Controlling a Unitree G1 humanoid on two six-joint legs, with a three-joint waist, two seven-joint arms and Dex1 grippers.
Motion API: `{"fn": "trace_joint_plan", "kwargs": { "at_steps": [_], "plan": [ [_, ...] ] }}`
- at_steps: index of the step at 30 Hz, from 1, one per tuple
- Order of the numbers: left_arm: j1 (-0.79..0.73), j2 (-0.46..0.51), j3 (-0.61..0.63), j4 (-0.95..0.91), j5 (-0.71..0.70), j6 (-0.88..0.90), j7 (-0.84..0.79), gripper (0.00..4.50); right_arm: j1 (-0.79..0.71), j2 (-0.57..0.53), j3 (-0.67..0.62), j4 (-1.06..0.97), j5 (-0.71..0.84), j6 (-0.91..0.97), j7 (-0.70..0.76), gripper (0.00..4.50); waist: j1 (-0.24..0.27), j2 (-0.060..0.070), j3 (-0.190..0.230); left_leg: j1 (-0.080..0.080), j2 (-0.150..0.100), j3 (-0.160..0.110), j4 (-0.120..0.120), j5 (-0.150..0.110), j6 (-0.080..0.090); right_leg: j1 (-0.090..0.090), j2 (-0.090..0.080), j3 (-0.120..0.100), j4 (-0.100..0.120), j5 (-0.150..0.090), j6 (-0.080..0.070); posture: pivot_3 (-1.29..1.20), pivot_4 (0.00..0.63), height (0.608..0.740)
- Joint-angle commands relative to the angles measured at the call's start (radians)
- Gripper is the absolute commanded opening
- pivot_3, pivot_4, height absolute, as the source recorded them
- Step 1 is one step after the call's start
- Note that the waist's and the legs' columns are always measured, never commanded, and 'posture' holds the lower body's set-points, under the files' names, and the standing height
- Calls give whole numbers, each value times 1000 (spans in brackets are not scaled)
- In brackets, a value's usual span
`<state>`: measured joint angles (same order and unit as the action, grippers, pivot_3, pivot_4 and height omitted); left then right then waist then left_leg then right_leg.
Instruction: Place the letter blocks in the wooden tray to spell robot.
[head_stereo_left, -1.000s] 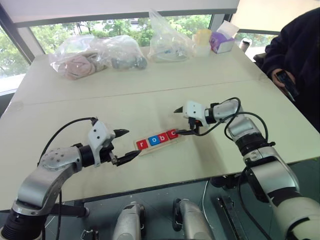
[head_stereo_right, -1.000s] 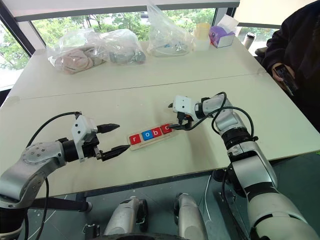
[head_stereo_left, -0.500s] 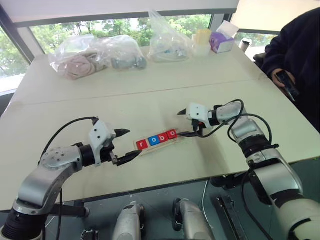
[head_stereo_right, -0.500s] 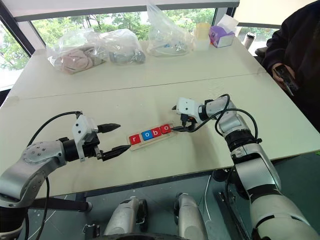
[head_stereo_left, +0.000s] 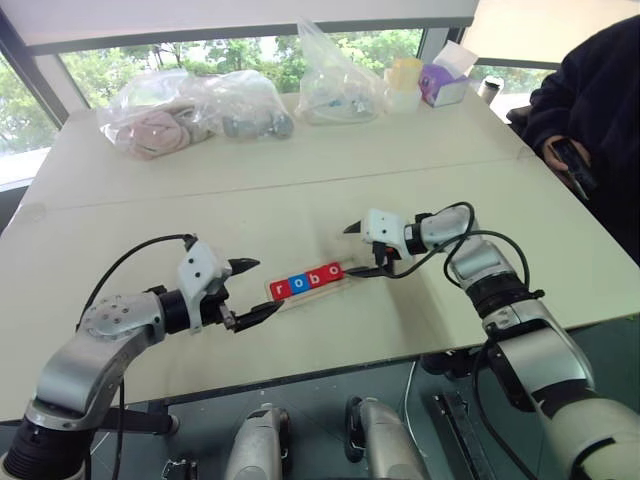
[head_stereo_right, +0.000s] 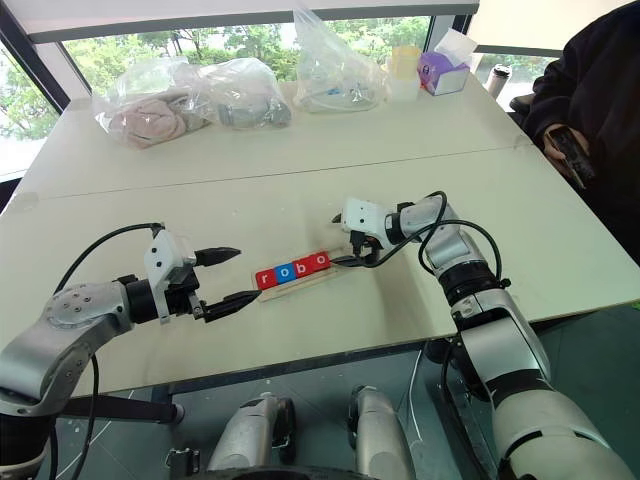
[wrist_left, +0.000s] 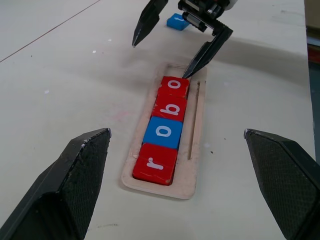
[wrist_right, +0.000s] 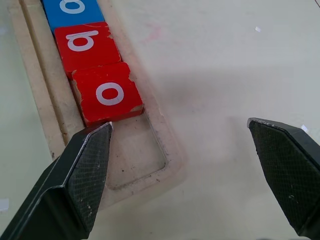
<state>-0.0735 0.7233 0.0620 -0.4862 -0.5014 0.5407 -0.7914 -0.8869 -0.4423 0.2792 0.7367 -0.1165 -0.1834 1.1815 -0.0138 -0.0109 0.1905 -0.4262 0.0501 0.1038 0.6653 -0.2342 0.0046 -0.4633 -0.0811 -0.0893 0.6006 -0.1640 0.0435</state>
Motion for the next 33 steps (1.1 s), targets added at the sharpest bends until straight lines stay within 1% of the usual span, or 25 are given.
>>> {"fn": "trace_joint_plan", "kwargs": {
  "at_steps": [1,5,7,9,11,12,14,15,17,19,22,24,28,33],
  "plan": [
    [2,-1,18,-35,-8,-4,6,4500,-22,-23,-5,-39,-9,-21,-11,4436,0,0,0,0,0,0,0,0,0,0,0,0,0,0,0,0,150,725],
    [4,-2,16,-36,-9,-6,8,4500,-19,-78,-35,-73,-4,-3,-24,4436,2,0,0,0,0,0,0,0,0,0,0,0,0,0,0,0,150,725],
    [4,-4,15,-34,-7,-9,9,4500,-8,-108,-69,-120,9,43,-59,4436,2,0,0,0,0,0,0,0,0,0,0,0,-1,0,0,0,150,725],
    [3,-7,11,-31,-6,-12,10,4500,7,-120,-120,-182,27,154,-130,4436,2,0,0,0,0,0,0,0,0,0,0,0,-1,0,0,0,150,725],
    [0,-13,7,-26,-3,-14,11,4500,35,-109,-180,-260,28,287,-253,4436,1,0,0,0,0,0,0,0,0,0,0,0,0,0,0,0,150,725],
    [-2,-16,3,-22,-1,-17,9,4500,62,-73,-236,-335,34,430,-360,4436,2,0,0,0,0,0,0,0,0,0,0,0,0,0,0,0,150,725],
    [-6,-21,-3,-15,2,-22,5,4500,108,-8,-312,-461,41,653,-515,4436,1,0,0,0,1,0,0,0,0,0,0,0,0,0,0,0,150,725],
    [-9,-23,-5,-12,4,-23,3,4500,125,19,-337,-512,43,735,-569,4436,1,0,0,0,1,0,-1,0,0,-1,0,0,0,0,0,0,150,725],
    [-22,-25,-13,1,6,-27,-5,4500,169,110,-400,-616,34,911,-715,4436,2,0,-1,-1,1,0,-1,0,0,-2,-1,0,1,0,0,0,150,725],
    [-33,-28,-19,11,10,-30,-11,4500,198,163,-430,-681,28,1009,-801,4436,1,0,0,-1,1,0,-1,0,0,-2,-1,0,1,0,0,0,150,725],
    [-51,-27,-23,24,12,-31,-26,4500,220,220,-463,-733,33,1112,-899,4436,3,0,0,-2,1,0,-1,0,0,-2,-1,0,1,0,0,0,150,725],
    [-57,-28,-26,30,15,-32,-30,4500,225,234,-471,-749,43,1150,-930,4436,2,0,0,-2,1,0,-1,0,0,-2,-1,0,0,0,0,0,150,725],
    [-66,-21,-25,39,16,-33,-41,4500,253,237,-452,-753,48,1174,-972,4436,-1,0,0,-2,1,0,-2,0,0,-2,-1,0,-1,0,0,0,150,725],
    [-65,-17,-20,38,18,-31,-45,4500,277,266,-453,-740,86,1209,-1001,4436,-5,0,0,-2,1,0,-3,0,0,-3,0,0,-1,0,0,0,150,725]
  ]
}}
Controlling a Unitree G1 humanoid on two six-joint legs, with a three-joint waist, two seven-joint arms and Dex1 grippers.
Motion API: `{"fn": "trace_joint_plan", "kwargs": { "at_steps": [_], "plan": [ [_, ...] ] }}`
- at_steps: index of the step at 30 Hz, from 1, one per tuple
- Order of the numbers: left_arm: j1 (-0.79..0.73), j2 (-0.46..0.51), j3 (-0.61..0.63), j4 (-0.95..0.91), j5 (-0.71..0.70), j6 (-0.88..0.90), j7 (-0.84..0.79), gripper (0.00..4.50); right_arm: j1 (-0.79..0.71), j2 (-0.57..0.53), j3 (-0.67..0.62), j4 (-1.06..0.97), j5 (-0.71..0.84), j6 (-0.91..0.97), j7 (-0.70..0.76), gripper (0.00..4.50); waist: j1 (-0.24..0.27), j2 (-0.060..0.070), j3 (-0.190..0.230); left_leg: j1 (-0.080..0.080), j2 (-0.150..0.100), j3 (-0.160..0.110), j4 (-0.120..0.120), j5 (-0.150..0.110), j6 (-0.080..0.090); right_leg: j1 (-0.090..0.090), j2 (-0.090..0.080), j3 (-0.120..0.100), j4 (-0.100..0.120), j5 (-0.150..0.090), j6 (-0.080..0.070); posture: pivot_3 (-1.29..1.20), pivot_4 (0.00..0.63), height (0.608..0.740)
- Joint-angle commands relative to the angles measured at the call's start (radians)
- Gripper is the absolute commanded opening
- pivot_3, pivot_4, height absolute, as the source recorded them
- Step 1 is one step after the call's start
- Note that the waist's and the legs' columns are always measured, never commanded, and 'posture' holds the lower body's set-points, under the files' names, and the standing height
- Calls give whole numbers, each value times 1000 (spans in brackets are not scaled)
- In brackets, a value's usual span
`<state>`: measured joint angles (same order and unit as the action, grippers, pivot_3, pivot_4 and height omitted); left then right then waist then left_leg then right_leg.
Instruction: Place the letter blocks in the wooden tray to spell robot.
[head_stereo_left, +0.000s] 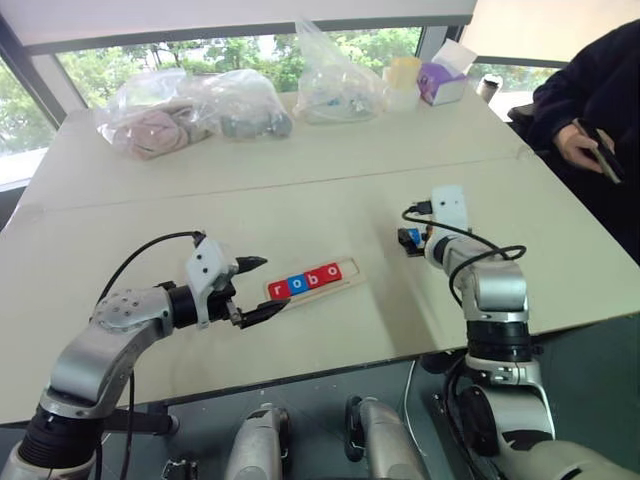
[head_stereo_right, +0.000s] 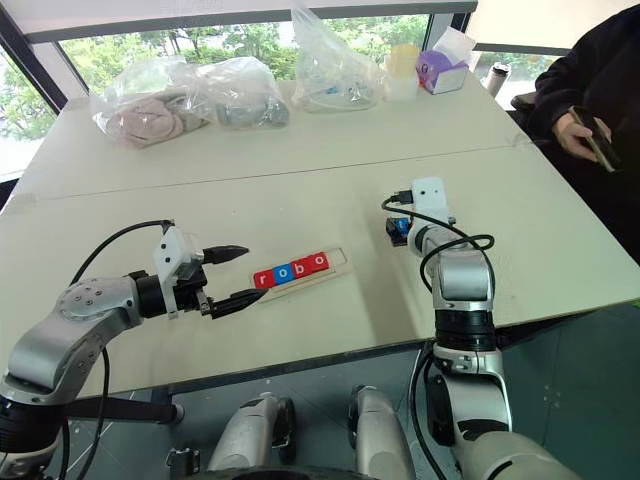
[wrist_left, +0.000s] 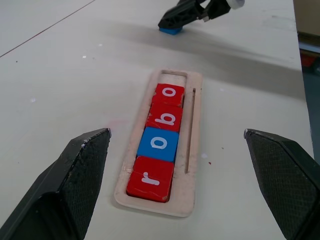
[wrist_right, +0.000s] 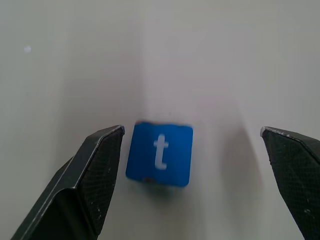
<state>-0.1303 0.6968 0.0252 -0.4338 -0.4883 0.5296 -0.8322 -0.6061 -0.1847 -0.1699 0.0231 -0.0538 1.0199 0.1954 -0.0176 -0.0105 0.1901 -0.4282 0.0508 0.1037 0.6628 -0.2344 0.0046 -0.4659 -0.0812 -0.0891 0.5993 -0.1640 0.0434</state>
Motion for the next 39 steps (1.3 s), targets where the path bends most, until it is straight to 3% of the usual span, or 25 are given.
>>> {"fn": "trace_joint_plan", "kwargs": {
  "at_steps": [1,5,12,22,33,37,39],
  "plan": [
    [-7,9,17,-16,5,-19,-4,4500,-2,12,-3,-22,28,4,-20,4436,-1,0,0,0,0,0,0,0,0,0,0,0,0,0,0,0,150,725],
    [-5,9,19,-20,5,-17,0,4500,-11,15,5,15,45,-14,-34,4436,-1,0,0,0,0,0,0,0,0,0,0,0,0,0,0,0,150,725],
    [3,5,17,-29,6,-16,9,4500,-8,19,17,-20,78,34,-43,1174,0,0,0,0,0,0,0,0,0,1,0,0,-1,0,0,0,150,725],
    [14,3,12,-35,1,-14,7,4500,145,-10,76,-454,167,407,3,1174,3,0,0,-2,1,-1,-2,-1,-1,-1,-1,0,-2,0,0,0,150,725],
    [4,2,1,-29,2,-14,1,4500,127,24,85,-455,174,420,-41,1174,0,0,0,-5,2,-1,-2,-2,-4,-4,-1,0,-4,0,0,0,150,725],
    [0,3,1,-30,1,-11,0,4500,118,-13,109,-443,198,409,-6,3039,1,0,0,-10,1,-1,-2,-1,-1,-9,-1,0,-3,0,0,0,150,725],
    [-3,4,1,-27,2,-10,-1,4500,110,-84,157,-441,222,369,57,4207,1,0,0,-11,1,-1,-1,0,0,-9,0,0,-3,0,0,0,150,725]
  ]
}}
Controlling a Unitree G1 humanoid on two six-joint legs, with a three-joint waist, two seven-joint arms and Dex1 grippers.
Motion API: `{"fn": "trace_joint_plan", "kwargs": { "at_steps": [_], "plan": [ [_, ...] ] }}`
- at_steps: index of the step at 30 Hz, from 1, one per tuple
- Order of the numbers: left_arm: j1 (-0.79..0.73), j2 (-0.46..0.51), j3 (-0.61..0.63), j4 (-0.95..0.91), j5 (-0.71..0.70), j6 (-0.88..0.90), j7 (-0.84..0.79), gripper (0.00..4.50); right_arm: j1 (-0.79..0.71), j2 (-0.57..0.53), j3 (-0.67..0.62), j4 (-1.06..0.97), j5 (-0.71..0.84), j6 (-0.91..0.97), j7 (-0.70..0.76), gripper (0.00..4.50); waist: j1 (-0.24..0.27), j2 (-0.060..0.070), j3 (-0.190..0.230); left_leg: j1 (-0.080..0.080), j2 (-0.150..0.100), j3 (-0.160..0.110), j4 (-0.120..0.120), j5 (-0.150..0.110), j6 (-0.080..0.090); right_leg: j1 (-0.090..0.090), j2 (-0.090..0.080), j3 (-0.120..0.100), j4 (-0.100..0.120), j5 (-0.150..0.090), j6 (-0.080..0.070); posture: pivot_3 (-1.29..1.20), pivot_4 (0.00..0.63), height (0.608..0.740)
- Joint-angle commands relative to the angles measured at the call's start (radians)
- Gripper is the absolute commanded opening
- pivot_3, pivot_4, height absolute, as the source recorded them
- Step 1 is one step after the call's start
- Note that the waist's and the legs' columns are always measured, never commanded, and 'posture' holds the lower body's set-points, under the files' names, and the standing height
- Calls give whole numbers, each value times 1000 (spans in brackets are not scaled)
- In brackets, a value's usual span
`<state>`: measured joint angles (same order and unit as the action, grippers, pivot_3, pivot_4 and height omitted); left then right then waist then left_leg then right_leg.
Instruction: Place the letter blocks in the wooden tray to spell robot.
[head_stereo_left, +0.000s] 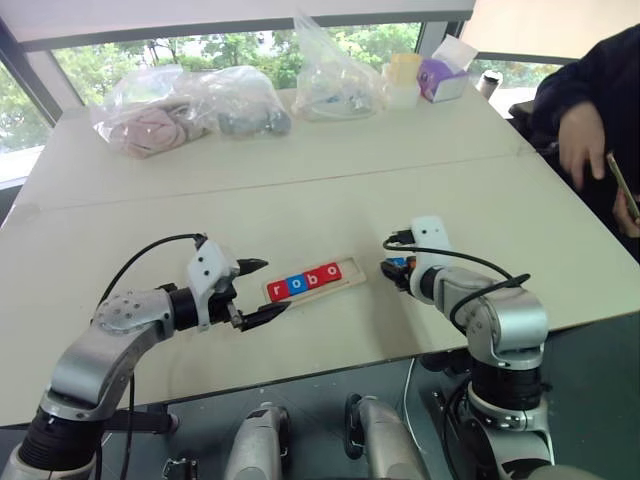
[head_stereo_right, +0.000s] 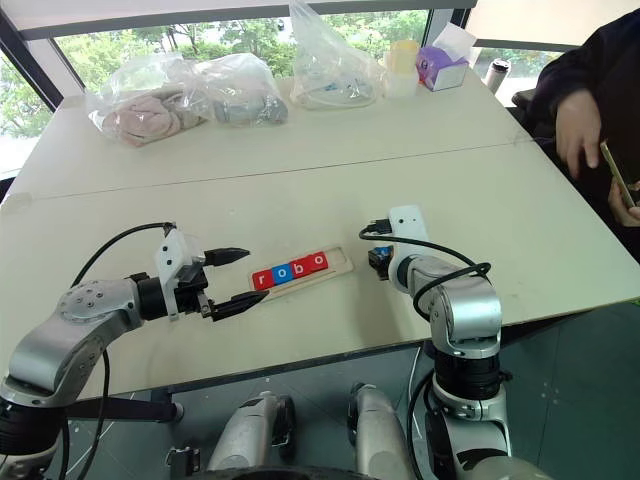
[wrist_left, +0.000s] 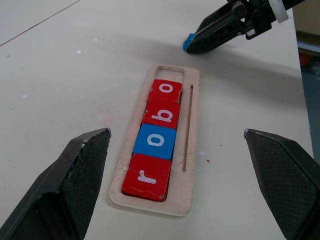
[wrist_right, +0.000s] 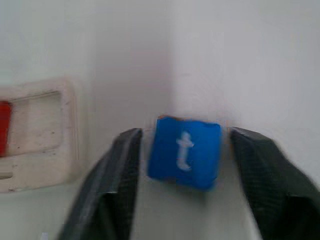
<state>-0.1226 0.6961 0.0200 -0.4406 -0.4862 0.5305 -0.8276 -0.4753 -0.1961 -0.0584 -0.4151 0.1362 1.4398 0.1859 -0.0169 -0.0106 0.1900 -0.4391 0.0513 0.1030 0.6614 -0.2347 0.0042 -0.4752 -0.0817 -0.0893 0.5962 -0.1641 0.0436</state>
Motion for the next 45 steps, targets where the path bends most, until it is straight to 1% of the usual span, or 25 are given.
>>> {"fn": "trace_joint_plan", "kwargs": {
  "at_steps": [1,4,6,7,8,9,12,14,16,21,27,32,33,34,38,45],
  "plan": [
    [-13,5,7,-19,0,-11,-5,4500,-25,-122,73,0,47,-86,113,4463,1,0,0,0,0,0,0,0,0,0,0,0,0,0,0,0,150,725],
    [-21,2,4,-13,1,-11,-4,4500,-30,-272,136,33,90,-211,270,4463,4,0,0,-2,-1,-1,1,0,0,-1,0,0,-1,0,0,0,150,725],
    [-25,0,2,-12,2,-12,-3,4500,-24,-374,170,67,104,-347,398,4463,4,0,0,-2,-1,-1,1,0,0,-1,0,0,-1,0,0,0,150,725],
    [-25,-1,1,-13,2,-12,-2,4500,-18,-436,181,106,102,-460,487,4463,4,0,0,-2,-2,-1,1,0,0,-1,0,0,-1,0,0,0,150,725],
    [-26,-2,0,-12,3,-14,-2,4500,-13,-494,189,171,89,-614,586,4463,4,0,1,-2,-2,-1,1,0,0,-1,0,0,-1,0,0,0,150,725],
    [-27,-3,-1,-10,3,-14,-1,4500,-10,-533,196,221,79,-725,654,4463,4,-1,1,-2,-2,-1,1,0,0,-1,0,0,-1,0,0,0,150,725],
    [-29,-4,-1,-7,6,-17,-1,4500,-2,-601,229,367,53,-1001,817,4463,5,-1,1,-2,-3,-1,1,0,1,0,1,0,-1,0,1,0,150,725],
    [-30,-4,-2,-5,11,-22,-1,4500,-16,-607,242,477,34,-1123,875,4463,4,-2,1,-2,-3,0,1,0,1,0,1,0,-1,0,1,0,150,725],
    [-30,-5,-2,-5,14,-23,-1,4500,-42,-594,249,580,20,-1199,913,4463,3,-2,1,-2,-2,0,2,0,1,0,2,0,-1,0,1,0,150,725],
    [-23,-6,4,-17,19,-19,2,4500,-122,-550,256,810,0,-1325,986,4463,4,-2,1,-1,-2,1,4,1,1,1,2,0,1,0,1,0,150,725],
    [-12,-2,13,-28,19,-17,3,4500,-201,-510,259,972,-31,-1407,1025,4463,5,-2,1,-1,-2,1,5,1,1,2,2,0,1,0,0,0,150,725],
    [-7,2,20,-33,19,-14,6,4500,-238,-500,263,1060,-57,-1456,1059,4463,6,-1,0,0,-2,1,6,1,1,2,2,0,2,0,0,0,150,725],
    [-6,3,21,-34,18,-13,6,4500,-243,-498,261,1070,-61,-1462,1062,3949,6,-1,0,0,-2,1,6,1,1,3,2,0,2,0,0,0,150,725],
    [-4,4,22,-35,18,-13,6,4500,-249,-497,260,1078,-64,-1468,1064,3663,6,-1,0,0,-2,1,6,1,1,3,2,0,3,0,0,0,150,725],
    [-2,4,24,-38,17,-10,8,4500,-269,-490,248,1050,-52,-1453,1080,1673,6,-1,0,2,-2,1,6,1,1,5,2,0,3,0,0,0,150,725],
    [-9,3,23,-29,18,-10,6,4500,-332,-458,269,922,-38,-1422,1139,1673,2,-1,1,4,-2,1,6,1,1,6,1,0,3,0,0,0,150,725]
  ]
}}
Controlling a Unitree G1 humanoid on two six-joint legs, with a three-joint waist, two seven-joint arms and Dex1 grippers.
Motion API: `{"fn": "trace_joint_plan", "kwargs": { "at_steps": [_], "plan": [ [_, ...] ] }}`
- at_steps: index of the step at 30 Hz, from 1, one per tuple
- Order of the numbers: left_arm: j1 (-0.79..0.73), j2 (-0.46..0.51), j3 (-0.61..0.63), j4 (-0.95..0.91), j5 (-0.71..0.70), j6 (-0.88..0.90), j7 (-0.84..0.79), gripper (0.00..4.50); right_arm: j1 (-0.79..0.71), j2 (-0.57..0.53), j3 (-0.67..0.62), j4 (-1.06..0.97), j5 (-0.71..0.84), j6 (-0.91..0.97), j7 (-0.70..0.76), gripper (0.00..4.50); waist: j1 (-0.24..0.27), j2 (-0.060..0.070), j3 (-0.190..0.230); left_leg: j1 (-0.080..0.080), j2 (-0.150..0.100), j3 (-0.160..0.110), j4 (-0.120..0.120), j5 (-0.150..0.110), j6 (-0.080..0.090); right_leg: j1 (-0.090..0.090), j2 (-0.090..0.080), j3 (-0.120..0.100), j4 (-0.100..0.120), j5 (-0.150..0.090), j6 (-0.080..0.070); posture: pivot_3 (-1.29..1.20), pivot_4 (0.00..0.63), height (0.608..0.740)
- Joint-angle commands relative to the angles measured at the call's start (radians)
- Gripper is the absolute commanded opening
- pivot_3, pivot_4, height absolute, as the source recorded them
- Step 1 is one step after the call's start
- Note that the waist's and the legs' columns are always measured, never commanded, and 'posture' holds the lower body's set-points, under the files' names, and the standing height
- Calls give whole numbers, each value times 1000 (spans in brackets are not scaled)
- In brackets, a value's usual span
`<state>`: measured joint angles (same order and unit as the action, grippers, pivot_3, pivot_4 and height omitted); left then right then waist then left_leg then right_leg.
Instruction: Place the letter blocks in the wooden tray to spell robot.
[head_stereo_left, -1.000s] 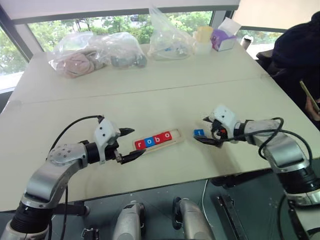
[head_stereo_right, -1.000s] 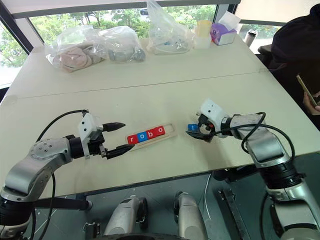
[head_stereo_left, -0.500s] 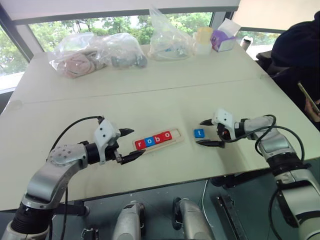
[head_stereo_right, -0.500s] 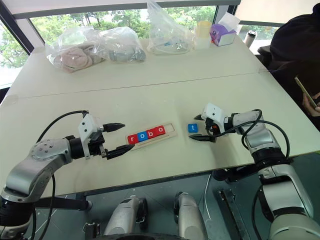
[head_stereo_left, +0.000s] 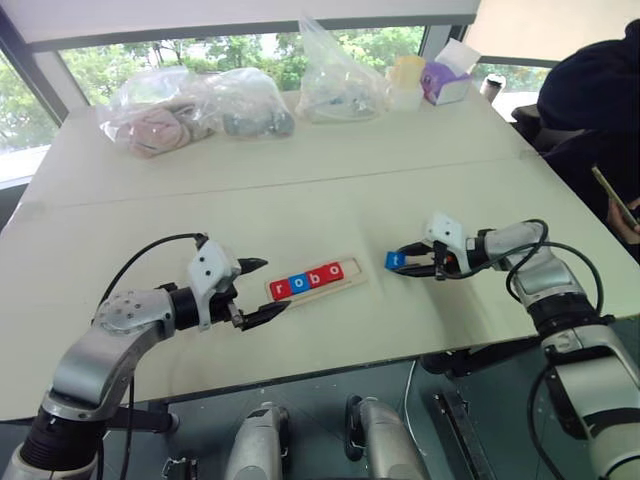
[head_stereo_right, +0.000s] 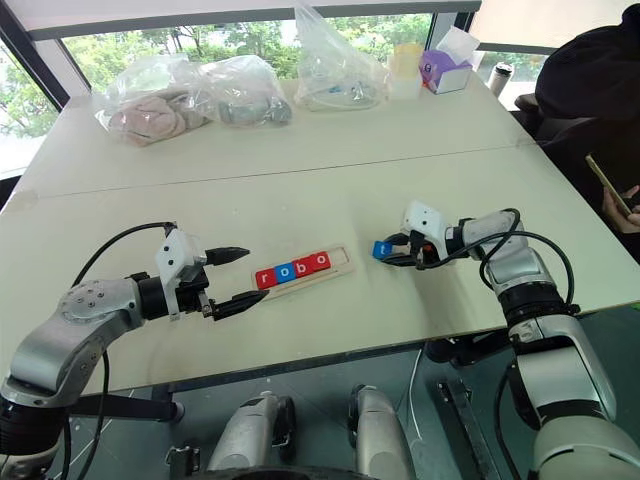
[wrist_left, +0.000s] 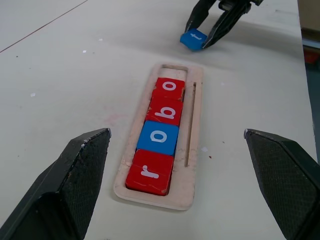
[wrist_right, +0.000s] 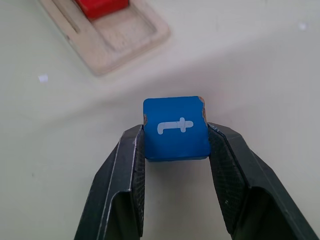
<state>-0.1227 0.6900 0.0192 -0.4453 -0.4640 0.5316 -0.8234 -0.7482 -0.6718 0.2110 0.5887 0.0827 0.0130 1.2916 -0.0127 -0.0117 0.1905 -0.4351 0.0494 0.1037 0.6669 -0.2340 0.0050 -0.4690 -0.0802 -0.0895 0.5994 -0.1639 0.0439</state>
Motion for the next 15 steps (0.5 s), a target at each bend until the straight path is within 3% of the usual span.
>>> {"fn": "trace_joint_plan", "kwargs": {
  "at_steps": [1,15],
  "plan": [
    [-12,9,23,-22,-3,-13,1,4500,-73,31,8,-96,16,13,48,1673,-3,0,0,0,0,0,0,0,0,0,0,0,0,0,0,0,150,725],
    [16,3,26,-59,-9,-5,24,4500,-177,143,126,45,-87,-150,147,1673,-2,0,0,2,0,0,0,0,0,1,-1,0,1,0,0,0,150,725]
  ]
}}
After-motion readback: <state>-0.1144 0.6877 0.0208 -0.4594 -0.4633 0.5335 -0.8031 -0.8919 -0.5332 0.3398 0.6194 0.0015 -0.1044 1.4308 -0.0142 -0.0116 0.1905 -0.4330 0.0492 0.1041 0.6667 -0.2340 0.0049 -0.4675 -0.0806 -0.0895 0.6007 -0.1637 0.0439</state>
